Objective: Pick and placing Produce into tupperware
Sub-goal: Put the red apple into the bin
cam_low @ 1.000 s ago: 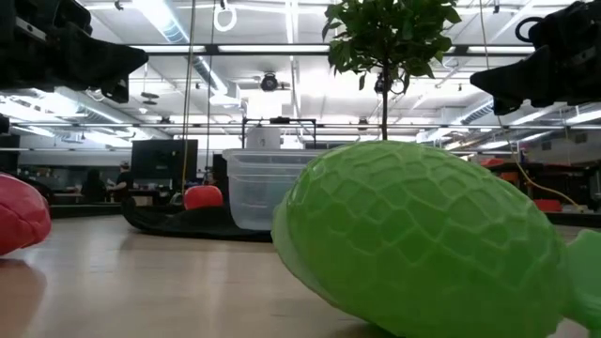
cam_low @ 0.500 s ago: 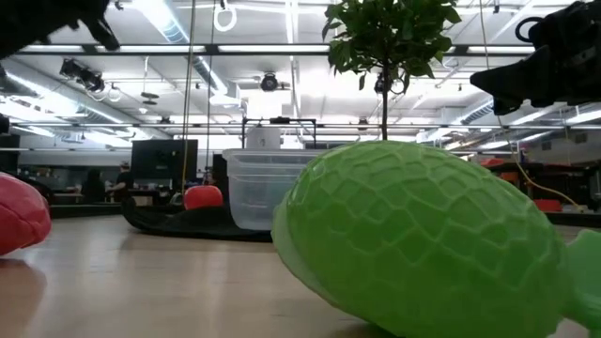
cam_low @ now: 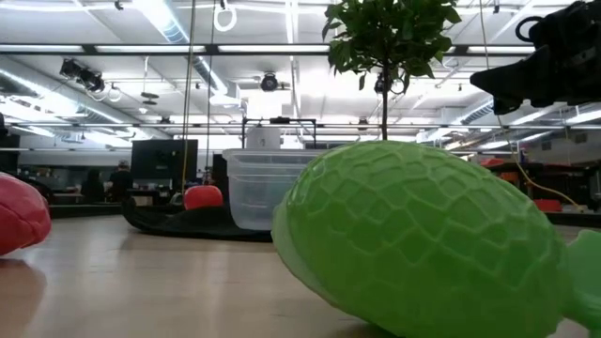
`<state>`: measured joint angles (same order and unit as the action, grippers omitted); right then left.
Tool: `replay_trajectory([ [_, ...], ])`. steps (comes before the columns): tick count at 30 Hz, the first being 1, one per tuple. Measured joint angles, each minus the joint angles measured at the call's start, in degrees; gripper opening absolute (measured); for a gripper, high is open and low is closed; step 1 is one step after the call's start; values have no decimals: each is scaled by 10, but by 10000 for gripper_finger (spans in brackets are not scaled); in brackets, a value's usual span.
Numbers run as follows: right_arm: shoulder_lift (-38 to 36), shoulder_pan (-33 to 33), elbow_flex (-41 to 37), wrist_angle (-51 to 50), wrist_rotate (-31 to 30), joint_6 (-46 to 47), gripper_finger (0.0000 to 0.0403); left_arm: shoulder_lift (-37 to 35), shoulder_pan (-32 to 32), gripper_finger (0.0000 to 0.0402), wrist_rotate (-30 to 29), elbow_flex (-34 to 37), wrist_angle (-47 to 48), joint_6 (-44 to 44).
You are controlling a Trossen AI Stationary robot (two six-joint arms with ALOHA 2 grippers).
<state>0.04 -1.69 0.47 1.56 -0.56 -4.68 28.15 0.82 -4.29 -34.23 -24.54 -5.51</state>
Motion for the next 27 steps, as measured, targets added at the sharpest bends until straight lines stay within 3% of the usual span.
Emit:
replay_trajectory([
  [3, 0, 0, 0, 33, 1, 27, 28, 39, -1, 32, -4, -48, 1, -3],
  [9, 3, 0, 40, 94, 6, 202, 28, 95, -16, 40, -8, -124, 30, -53],
  [17, 38, 46, 57, 224, 60, 336, 28, 161, -50, 37, -9, -177, 52, -52],
  [23, 158, 142, 60, 336, 23, 360, 26, 192, -64, 41, -9, -183, 51, -52],
  [27, 281, 212, 131, 358, 35, 311, 25, 199, -65, 38, -9, -183, 51, -41],
])
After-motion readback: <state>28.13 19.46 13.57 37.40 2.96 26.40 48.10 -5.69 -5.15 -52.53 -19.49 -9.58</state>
